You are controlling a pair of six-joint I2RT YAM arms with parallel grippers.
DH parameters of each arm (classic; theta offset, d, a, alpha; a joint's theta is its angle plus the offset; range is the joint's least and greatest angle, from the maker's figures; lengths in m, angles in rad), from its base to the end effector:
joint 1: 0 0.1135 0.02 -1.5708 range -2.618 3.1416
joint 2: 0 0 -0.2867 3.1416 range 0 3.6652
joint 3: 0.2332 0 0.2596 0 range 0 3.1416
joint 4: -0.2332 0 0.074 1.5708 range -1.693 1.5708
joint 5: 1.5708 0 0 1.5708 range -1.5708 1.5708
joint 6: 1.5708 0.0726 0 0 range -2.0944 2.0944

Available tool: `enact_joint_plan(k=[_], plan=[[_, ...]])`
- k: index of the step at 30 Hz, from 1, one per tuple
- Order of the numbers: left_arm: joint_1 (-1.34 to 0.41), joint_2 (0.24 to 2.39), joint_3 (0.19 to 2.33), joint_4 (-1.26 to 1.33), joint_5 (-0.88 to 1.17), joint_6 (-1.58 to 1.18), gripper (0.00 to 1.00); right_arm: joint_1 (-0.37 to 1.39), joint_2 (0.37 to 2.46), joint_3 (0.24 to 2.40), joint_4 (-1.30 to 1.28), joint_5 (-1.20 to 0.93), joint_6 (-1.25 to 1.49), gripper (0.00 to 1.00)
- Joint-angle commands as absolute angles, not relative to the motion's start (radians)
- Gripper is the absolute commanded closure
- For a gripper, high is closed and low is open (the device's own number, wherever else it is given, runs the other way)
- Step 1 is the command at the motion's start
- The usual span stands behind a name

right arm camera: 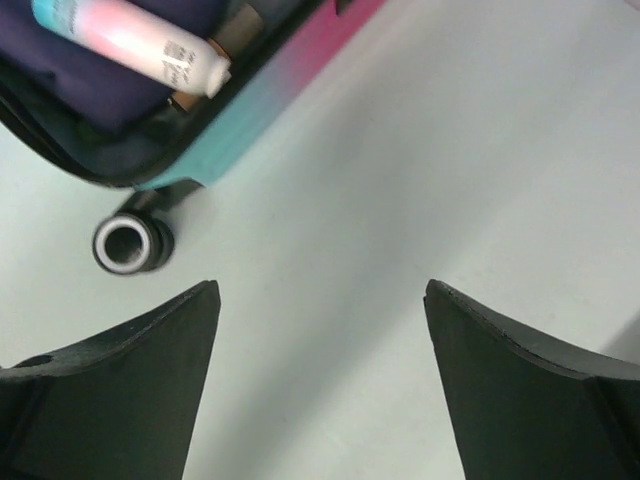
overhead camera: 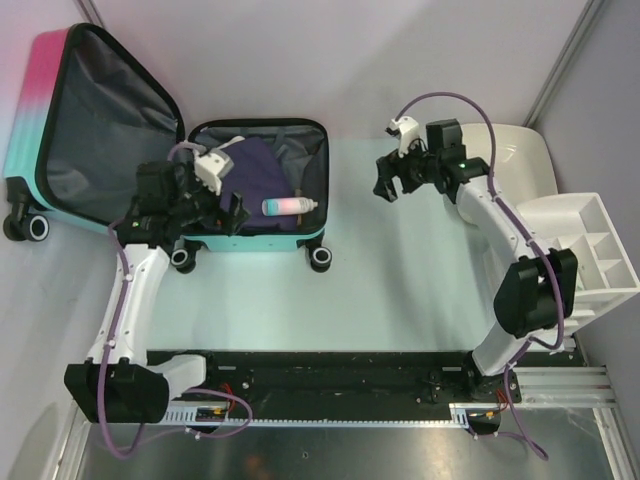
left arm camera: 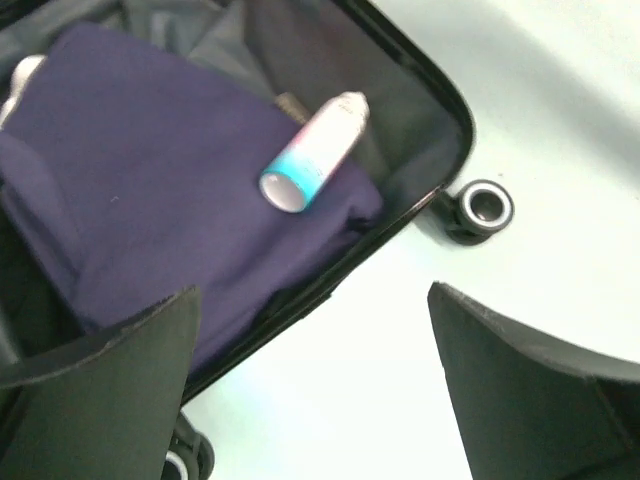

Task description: Open, take out, and arrange the luggage

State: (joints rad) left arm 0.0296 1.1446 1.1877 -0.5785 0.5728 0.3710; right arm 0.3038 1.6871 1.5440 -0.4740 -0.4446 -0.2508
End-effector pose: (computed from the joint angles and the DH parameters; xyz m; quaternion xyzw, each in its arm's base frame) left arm 0.2684 -0.0314 0.3765 0.2794 0.7977 -0.1461 0.5141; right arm 0.3968 0.1571 0.3409 -0.3346 0.8058 0.2077 0.4423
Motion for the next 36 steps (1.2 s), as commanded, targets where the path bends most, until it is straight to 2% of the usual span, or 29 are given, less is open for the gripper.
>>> enact_joint_plan(k=[1,6,8,10,20,29,36], plan=[[-0.052,1.152,1.173,-0.65,0.595,0.553,0.0,0.284,1.602,1.598,-0.672,-0.419,-0.412,0.12],[-0.129,1.241,1.198,-0.658,0.559,0.679,0.03,0.27,1.528,1.559,-0.732,-0.416,-0.428,0.09],[-0.175,1.308,1.224,-0.657,0.529,0.738,0.05,0.265,1.484,1.52,-0.73,-0.403,-0.428,0.02],[-0.195,1.374,1.25,-0.658,0.502,0.781,0.06,0.253,1.462,1.503,-0.715,-0.406,-0.419,0.01],[-0.241,1.653,1.576,-0.661,0.414,0.781,0.09,0.25,1.469,1.483,-0.67,-0.417,-0.397,0.0],[-0.278,1.761,1.644,-0.696,0.446,0.865,0.08,0.233,1.523,1.483,-0.65,-0.433,-0.462,0.0],[-0.33,1.877,1.675,-0.696,0.381,0.874,0.1,0.175,1.581,1.48,-0.604,-0.483,-0.453,0.0]])
